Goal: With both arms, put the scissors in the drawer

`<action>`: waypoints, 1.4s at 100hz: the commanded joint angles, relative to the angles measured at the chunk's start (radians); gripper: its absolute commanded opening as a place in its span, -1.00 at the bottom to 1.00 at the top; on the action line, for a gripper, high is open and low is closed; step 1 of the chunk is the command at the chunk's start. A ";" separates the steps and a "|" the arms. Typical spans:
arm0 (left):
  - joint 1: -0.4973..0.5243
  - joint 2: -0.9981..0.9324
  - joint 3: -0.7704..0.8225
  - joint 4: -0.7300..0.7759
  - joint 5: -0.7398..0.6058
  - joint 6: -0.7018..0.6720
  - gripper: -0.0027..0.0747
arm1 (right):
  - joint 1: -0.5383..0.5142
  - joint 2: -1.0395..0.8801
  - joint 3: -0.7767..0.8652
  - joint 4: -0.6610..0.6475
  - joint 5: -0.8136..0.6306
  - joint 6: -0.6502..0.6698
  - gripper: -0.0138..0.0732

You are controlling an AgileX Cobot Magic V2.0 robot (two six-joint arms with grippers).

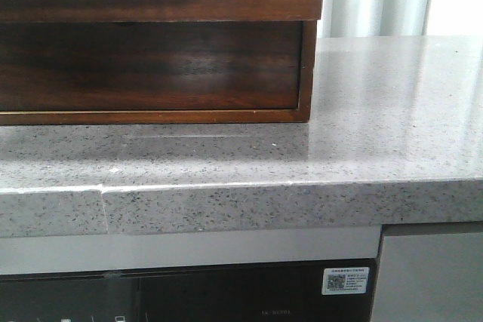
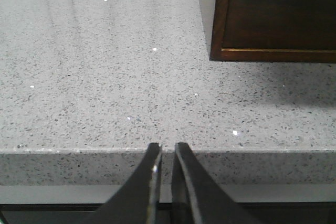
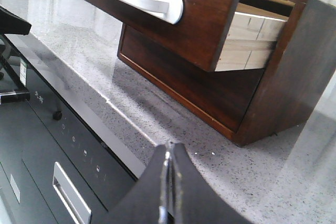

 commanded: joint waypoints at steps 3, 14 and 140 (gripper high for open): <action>-0.001 -0.034 0.015 0.001 -0.059 -0.010 -0.92 | -0.004 0.005 -0.027 0.009 -0.075 0.001 -0.95; -0.001 -0.034 0.015 0.001 -0.059 -0.010 -0.92 | -0.004 0.005 -0.027 -0.003 -0.077 0.001 -0.95; -0.001 -0.032 0.015 0.001 -0.061 -0.010 -0.92 | -0.772 -0.023 0.094 -0.540 -0.018 0.808 -0.95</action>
